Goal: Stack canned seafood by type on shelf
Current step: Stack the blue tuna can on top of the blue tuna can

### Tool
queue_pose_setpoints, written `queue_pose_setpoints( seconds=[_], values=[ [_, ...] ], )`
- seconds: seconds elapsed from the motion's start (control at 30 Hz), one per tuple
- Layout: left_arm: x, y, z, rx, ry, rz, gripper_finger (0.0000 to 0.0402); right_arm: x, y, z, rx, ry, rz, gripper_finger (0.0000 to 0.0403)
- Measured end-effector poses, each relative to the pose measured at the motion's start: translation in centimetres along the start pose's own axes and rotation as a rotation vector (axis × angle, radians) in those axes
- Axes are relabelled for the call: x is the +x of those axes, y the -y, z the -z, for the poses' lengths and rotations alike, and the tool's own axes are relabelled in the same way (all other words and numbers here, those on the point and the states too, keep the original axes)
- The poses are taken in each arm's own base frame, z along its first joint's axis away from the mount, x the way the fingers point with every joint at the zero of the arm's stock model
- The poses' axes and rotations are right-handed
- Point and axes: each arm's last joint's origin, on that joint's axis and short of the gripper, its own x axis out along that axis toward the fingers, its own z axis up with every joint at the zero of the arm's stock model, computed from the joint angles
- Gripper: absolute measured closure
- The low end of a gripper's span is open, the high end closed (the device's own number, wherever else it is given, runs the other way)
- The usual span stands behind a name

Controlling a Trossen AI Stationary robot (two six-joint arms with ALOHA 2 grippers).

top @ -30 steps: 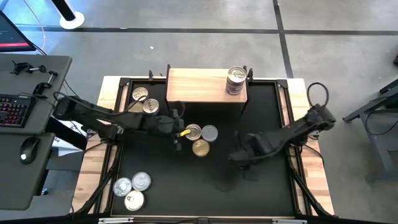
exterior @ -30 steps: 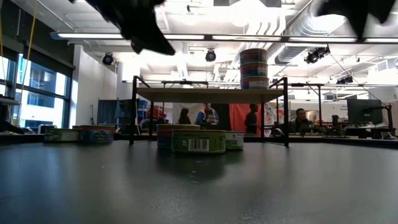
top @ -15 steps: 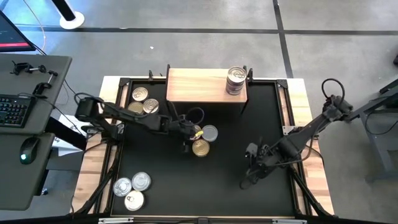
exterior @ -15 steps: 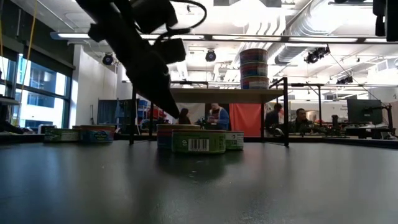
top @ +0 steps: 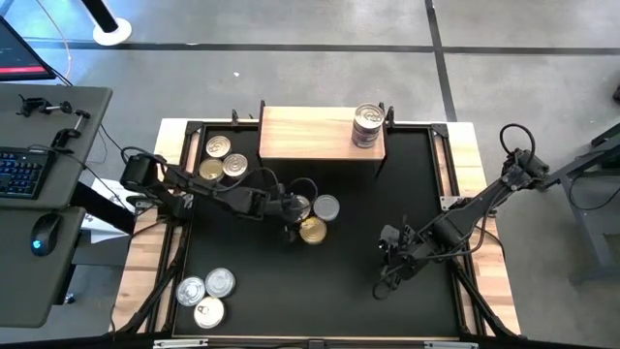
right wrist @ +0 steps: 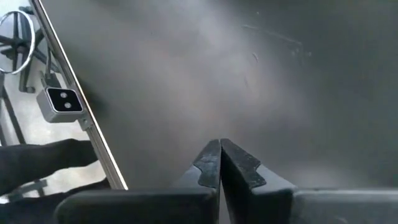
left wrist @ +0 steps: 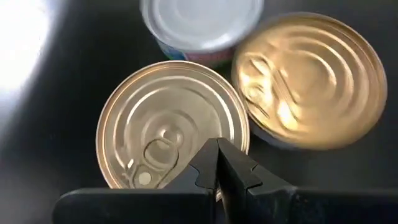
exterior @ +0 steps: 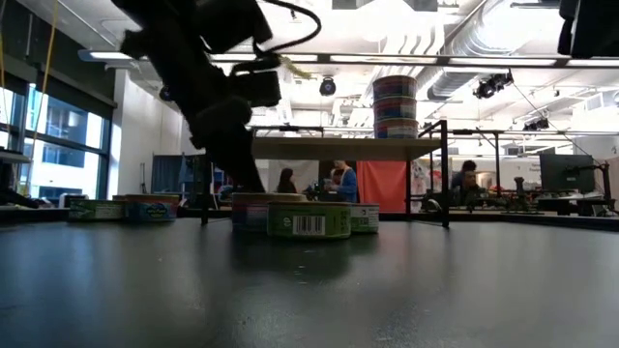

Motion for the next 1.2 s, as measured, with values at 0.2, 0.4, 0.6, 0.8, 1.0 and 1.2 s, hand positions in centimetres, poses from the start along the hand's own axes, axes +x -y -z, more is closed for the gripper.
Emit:
queue_pose_setpoints(
  seconds=[0.2, 0.4, 0.6, 0.8, 1.0, 1.2],
  values=[
    [-1.7, 4.0, 1.8, -0.07, -0.036, 0.07, 0.0402, 0.0, -0.1, 0.0, -0.035, 0.005, -0.01, 0.0403],
    [-3.9, 8.9, 3.9, -0.15, -0.005, 0.197, 0.0402, 0.0, -0.6, -0.3, -0.085, 0.037, -0.063, 0.0403],
    [-5.8, 12.8, 4.7, -0.217, 0.133, 0.352, 0.0402, 0.0, -1.0, -1.1, -0.112, 0.079, -0.118, 0.0403],
    [-4.2, 13.0, 3.0, -0.233, 0.251, 0.352, 0.0402, 0.1, -1.2, -1.6, -0.152, 0.068, -0.157, 0.0403],
    [-0.5, 13.3, -0.9, -0.129, 0.216, 0.386, 0.0401, 0.1, -1.2, -1.5, -0.155, 0.054, -0.164, 0.0403],
    [-3.3, 13.1, -6.0, 0.105, 0.22, 0.39, 0.0402, 0.0, -1.3, -1.6, -0.15, 0.063, -0.178, 0.0403]
  ],
)
